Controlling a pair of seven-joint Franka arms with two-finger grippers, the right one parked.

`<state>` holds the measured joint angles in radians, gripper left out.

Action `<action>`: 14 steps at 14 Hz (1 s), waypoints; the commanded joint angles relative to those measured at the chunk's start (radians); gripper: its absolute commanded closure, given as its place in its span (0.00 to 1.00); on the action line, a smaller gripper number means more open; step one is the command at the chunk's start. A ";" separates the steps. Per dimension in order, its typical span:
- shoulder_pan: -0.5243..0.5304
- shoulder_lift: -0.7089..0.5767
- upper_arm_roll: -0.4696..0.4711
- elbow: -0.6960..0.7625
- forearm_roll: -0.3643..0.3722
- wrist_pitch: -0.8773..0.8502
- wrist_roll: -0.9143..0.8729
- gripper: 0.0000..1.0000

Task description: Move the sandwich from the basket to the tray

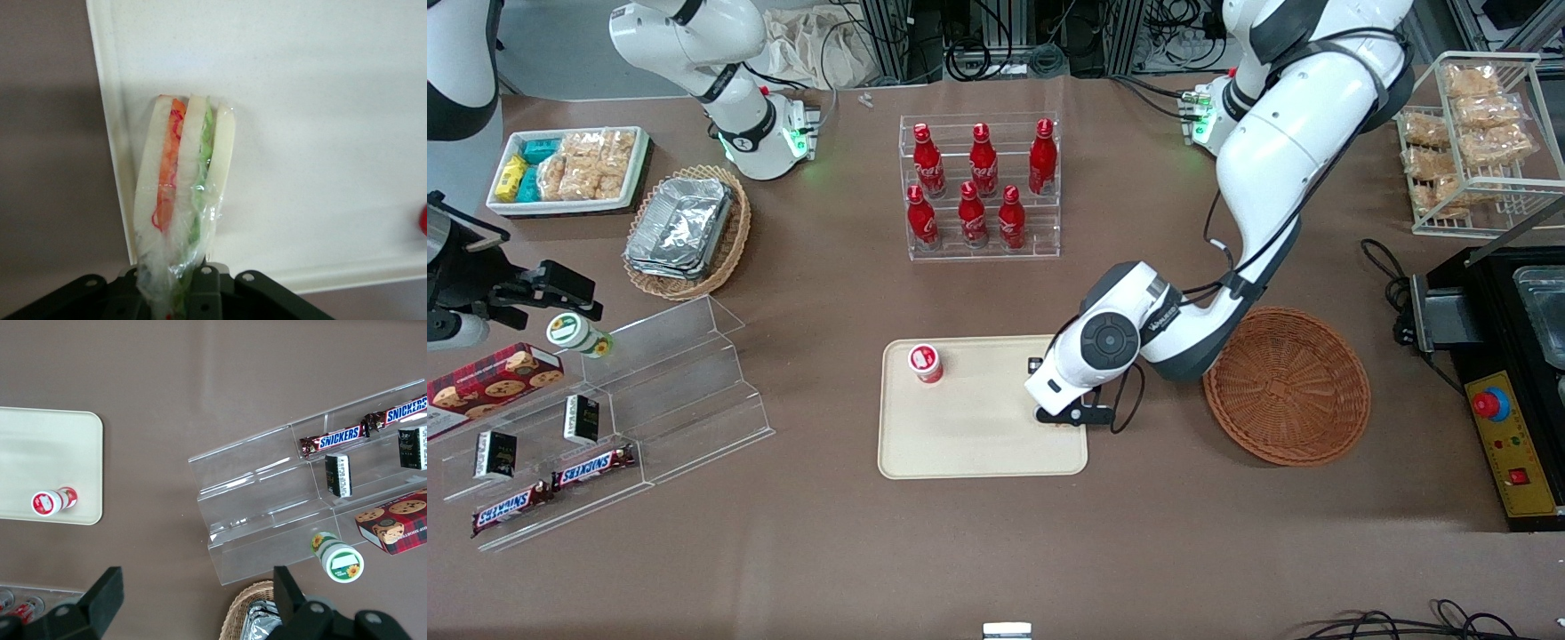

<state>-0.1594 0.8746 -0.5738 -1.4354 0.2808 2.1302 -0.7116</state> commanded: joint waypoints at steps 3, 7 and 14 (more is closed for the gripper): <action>-0.049 0.020 0.048 0.035 0.024 0.022 -0.052 0.90; -0.058 0.003 0.049 0.035 0.026 0.020 -0.098 0.00; 0.001 -0.188 0.048 0.043 0.005 -0.132 -0.103 0.00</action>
<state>-0.1830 0.7723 -0.5367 -1.3731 0.2879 2.0795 -0.8002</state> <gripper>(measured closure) 0.000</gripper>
